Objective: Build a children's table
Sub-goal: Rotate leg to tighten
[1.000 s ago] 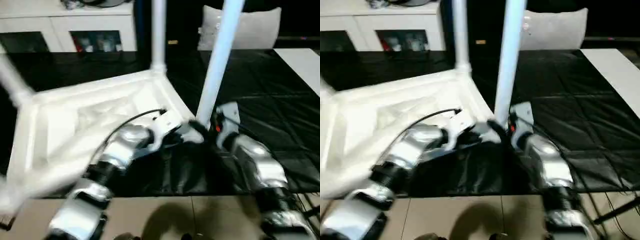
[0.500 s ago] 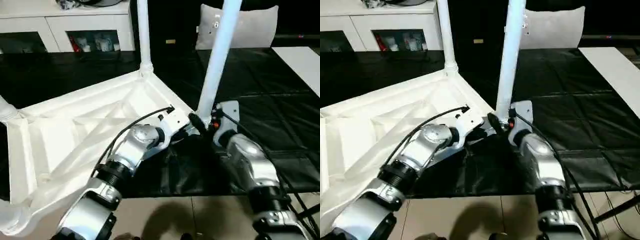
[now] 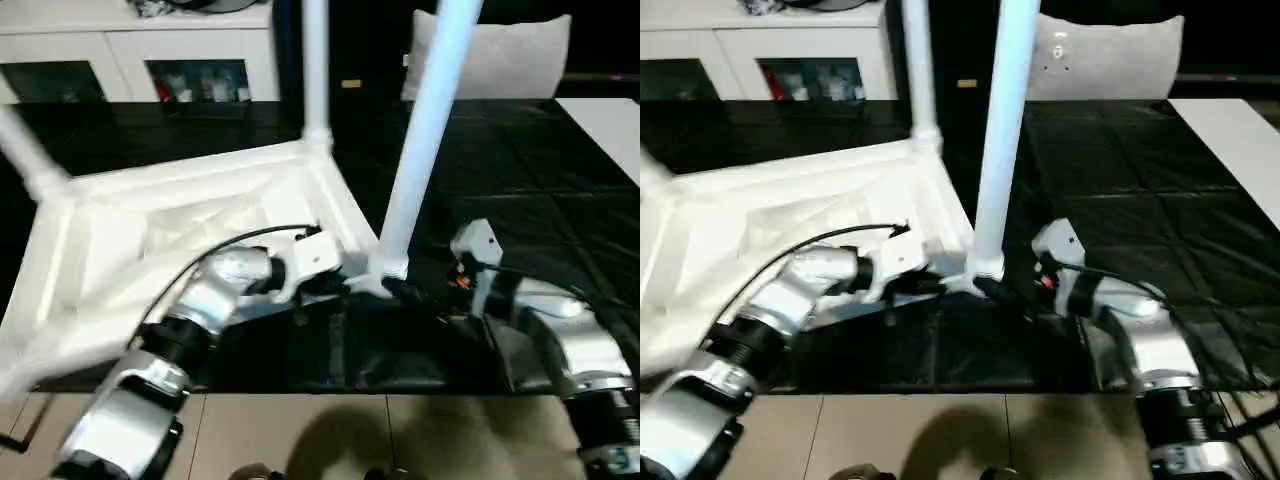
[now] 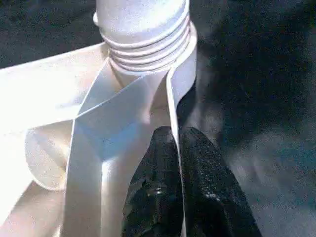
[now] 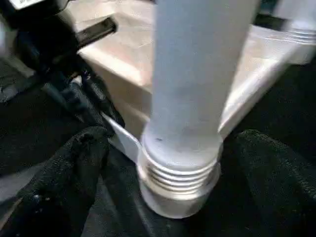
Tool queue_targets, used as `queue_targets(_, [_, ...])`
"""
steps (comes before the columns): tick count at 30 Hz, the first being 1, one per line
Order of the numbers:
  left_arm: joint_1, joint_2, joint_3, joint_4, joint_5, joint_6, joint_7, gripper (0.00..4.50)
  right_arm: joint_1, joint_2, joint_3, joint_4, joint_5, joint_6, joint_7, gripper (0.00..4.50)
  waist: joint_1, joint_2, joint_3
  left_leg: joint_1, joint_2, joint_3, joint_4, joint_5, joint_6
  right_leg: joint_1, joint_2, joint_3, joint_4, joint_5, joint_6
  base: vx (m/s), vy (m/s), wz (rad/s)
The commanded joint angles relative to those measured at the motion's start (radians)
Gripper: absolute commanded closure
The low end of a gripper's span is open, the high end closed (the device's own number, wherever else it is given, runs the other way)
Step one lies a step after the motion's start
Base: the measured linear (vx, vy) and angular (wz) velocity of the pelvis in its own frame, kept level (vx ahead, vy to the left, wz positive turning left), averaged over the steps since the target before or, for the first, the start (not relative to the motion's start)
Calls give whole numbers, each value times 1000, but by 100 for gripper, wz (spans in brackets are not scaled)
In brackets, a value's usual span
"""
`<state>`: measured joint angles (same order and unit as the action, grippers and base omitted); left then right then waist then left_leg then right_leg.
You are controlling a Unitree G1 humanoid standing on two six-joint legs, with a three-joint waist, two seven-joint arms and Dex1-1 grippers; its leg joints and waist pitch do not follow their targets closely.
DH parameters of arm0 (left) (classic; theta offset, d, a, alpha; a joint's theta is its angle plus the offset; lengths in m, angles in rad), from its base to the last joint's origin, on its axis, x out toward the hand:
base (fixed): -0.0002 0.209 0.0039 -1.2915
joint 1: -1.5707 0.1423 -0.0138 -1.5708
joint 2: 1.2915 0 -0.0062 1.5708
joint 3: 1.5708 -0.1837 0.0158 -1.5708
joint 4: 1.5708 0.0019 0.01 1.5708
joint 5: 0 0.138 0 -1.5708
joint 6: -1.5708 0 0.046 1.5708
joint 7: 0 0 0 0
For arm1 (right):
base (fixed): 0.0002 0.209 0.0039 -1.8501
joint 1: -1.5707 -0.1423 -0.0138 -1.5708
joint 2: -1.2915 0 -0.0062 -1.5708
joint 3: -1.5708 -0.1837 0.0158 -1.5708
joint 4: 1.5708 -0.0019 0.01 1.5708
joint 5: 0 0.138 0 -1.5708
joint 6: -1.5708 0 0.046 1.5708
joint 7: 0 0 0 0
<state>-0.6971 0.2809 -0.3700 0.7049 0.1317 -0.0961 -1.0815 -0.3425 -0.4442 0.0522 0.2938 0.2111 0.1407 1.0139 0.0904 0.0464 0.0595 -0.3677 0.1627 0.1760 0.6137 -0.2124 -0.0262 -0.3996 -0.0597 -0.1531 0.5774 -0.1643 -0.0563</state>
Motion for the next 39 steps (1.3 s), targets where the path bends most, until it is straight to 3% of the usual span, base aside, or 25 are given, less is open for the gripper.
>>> queue_targets(1, [-23,16,-48,13,13,-51,-97,450,-14,-19,41,-9,-11,-26,59,6,3,-12,-76,9,83,-34,-65,-88,132,63,-119,77,-81,-296,-75,0,0,0])
queue_targets(7, [-47,42,-70,54,5,-134,-214,450,-44,-47,85,30,-30,-59,150,6,24,-10,-80,10,92,-34,-65,-79,121,63,-123,81,-70,-249,-102,0,0,0])
queue_targets(8, [-49,43,-71,59,3,-141,-227,450,-46,-49,90,33,-23,-55,167,33,28,-14,-83,6,90,-33,-63,-69,123,67,-125,82,-65,-232,-106,0,0,0])
queue_targets(10, [-53,47,-77,66,6,-159,-240,450,-50,-52,99,36,-20,-60,190,42,30,-18,-83,7,90,-33,-63,-68,125,67,-125,81,-65,-237,-105,0,0,0])
queue_targets(12, [-58,51,-76,75,4,-177,-257,450,-52,-57,114,39,-14,-54,217,46,32,-18,-82,6,87,-32,-63,-69,123,67,-125,80,-68,-254,-97,0,0,0])
queue_targets(14, [-61,53,-73,82,1,-190,-276,450,-53,-57,123,45,-13,-54,230,86,35,-17,-83,6,88,-32,-63,-65,122,67,-125,80,-70,-267,-89,0,0,0])
queue_targets(16, [-61,55,-73,83,0,-194,-283,450,-53,-54,123,46,-12,-51,233,90,37,-17,-84,7,90,-33,-63,-59,121,66,-125,80,-68,-263,-88,0,0,0])
queue_targets(23, [-64,62,-72,96,-4,-209,-302,450,-56,-49,125,50,-11,-48,240,169,47,-15,-84,9,92,-33,-62,-54,118,64,-125,81,-66,-253,-91,0,0,0])
queue_targets(27, [-63,64,-65,100,-5,-205,-302,450,-46,-46,128,46,-3,-35,249,177,48,-14,-84,9,92,-33,-63,-58,113,65,-124,80,-66,-255,-89,0,0,0])
queue_targets(31, [-50,59,-47,83,-21,-166,-294,450,-23,-19,117,7,29,5,234,180,49,-13,-84,8,93,-34,-63,-53,116,65,-125,81,-64,-240,-95,0,0,0])
queue_targets(35, [-39,25,-13,65,-29,-88,-193,450,-5,37,106,-33,28,82,118,182,46,-12,-80,9,94,-35,-66,-63,106,65,-125,80,-67,-254,-96,0,0,0])
queue_targets(38, [-39,-27,27,52,-42,7,-77,450,-19,104,94,-16,-18,136,-48,183,31,-12,-70,21,81,-33,-71,-134,56,60,-125,72,-97,-409,-64,0,0,0])
queue_targets(39, [-39,-40,33,48,-44,31,-53,450,-23,122,90,-10,-20,150,-77,183,28,-11,-69,21,76,-32,-70,-140,54,61,-125,70,-101,-437,-52,0,0,0])
